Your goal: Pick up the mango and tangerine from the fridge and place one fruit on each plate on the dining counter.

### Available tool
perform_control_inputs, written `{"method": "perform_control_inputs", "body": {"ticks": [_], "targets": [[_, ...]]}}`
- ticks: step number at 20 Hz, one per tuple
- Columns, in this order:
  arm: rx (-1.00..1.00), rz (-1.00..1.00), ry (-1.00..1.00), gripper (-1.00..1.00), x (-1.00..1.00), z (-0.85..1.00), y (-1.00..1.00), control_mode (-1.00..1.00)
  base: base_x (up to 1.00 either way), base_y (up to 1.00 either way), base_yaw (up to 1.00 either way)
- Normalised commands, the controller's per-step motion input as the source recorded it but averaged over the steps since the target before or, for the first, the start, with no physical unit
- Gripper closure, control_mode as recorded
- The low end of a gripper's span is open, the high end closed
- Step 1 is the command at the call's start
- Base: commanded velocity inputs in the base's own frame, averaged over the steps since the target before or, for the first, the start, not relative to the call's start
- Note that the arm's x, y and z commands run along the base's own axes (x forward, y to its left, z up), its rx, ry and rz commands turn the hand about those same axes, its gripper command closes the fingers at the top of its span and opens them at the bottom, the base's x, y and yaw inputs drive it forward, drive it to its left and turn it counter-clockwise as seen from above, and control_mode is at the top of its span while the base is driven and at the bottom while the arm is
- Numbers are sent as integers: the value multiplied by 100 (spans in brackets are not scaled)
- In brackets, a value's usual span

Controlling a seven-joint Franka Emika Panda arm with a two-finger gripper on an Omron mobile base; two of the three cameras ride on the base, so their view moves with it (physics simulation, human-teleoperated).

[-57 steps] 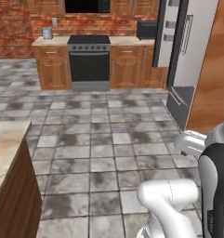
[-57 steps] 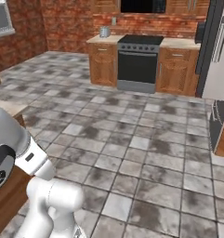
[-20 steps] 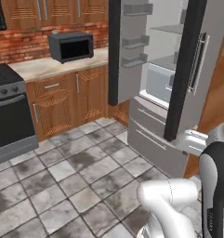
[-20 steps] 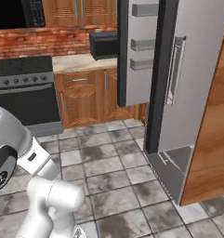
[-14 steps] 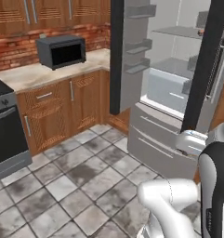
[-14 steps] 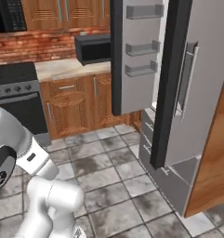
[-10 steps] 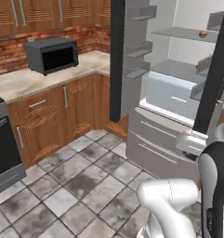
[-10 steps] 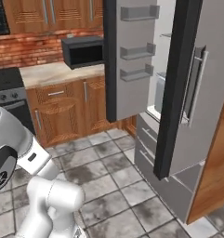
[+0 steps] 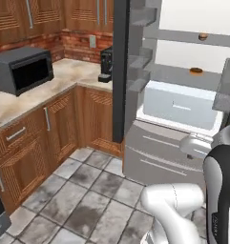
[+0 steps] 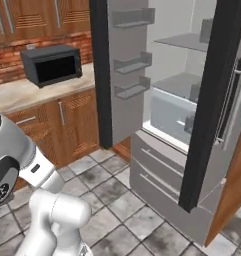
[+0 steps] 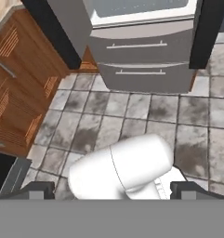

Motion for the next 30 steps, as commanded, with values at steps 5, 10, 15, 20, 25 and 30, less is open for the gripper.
{"method": "perform_control_inputs", "body": {"ticks": [5, 10, 15, 20, 25, 30], "targets": [[0, 0, 0, -100, 0, 0, 0, 100, 41, 31, -61], [0, 0, 0, -100, 0, 0, 0, 100, 62, 45, -53], [0, 0, 0, -100, 0, 0, 0, 100, 69, 45, -44], [0, 0, 0, -100, 0, 0, 0, 100, 72, 26, -35], [0, 0, 0, -100, 0, 0, 0, 100, 68, 12, -31], [0, 0, 0, -100, 0, 0, 0, 100, 74, 15, -26]]}}
